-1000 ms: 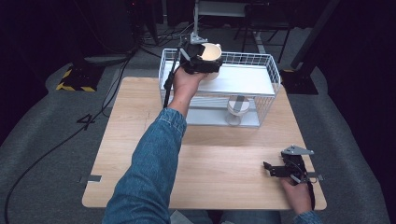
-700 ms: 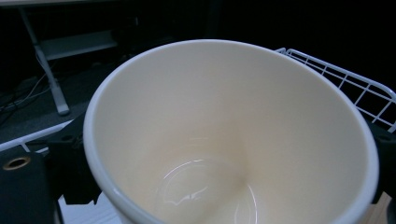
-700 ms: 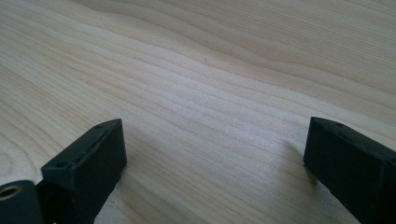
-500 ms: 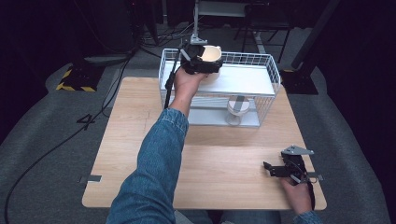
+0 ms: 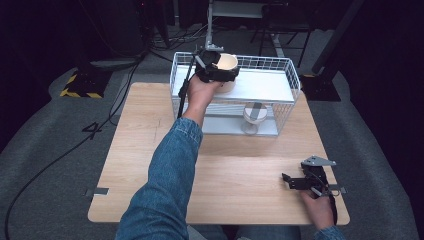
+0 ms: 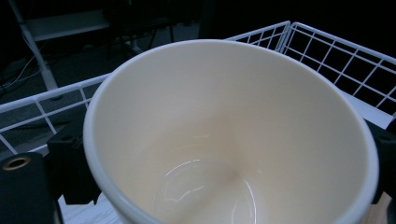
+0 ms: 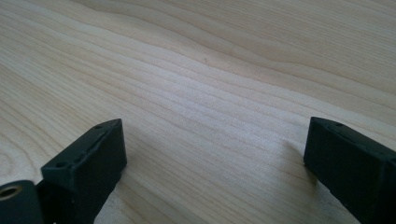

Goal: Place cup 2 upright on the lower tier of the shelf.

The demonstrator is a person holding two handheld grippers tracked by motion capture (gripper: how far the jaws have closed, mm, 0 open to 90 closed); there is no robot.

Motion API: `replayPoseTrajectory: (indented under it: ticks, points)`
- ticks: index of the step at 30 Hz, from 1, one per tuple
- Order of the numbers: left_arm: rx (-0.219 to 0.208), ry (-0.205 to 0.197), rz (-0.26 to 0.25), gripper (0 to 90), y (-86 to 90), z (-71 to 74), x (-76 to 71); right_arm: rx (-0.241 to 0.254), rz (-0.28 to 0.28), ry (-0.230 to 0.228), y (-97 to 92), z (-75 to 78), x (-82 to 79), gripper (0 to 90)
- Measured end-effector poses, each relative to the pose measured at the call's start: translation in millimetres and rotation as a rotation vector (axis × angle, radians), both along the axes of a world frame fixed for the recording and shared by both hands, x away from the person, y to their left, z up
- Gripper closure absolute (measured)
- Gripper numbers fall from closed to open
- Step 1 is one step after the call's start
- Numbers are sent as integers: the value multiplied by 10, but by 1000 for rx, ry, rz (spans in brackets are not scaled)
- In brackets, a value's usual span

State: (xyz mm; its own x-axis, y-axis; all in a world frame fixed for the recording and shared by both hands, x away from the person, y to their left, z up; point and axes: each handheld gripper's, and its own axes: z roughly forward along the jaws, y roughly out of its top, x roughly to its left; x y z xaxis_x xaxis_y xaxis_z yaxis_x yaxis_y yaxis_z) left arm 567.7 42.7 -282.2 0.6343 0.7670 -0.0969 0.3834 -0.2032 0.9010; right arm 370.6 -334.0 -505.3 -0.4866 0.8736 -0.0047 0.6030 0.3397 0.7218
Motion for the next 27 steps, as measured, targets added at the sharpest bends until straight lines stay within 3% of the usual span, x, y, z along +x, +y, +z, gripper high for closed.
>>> replayPoseTrajectory:
  ticks: [4, 10, 20, 23, 27]
  points:
    - [12, 4, 8, 98, 9, -34, 7, 0, 0, 0, 0, 0, 0, 61]
    - [34, -24, 10, 98, -1, -56, -6, 0, 0, 0, 0, 0, 0, 61]
    - [22, -13, 21, 90, -6, -59, -5, 0, 0, 0, 0, 0, 0, 61]
    - [18, 5, 40, 8, -7, -73, 15, 0, 0, 0, 0, 0, 0, 61]
    - [16, 9, 45, 0, 2, -81, 24, 0, 0, 0, 0, 0, 0, 61]
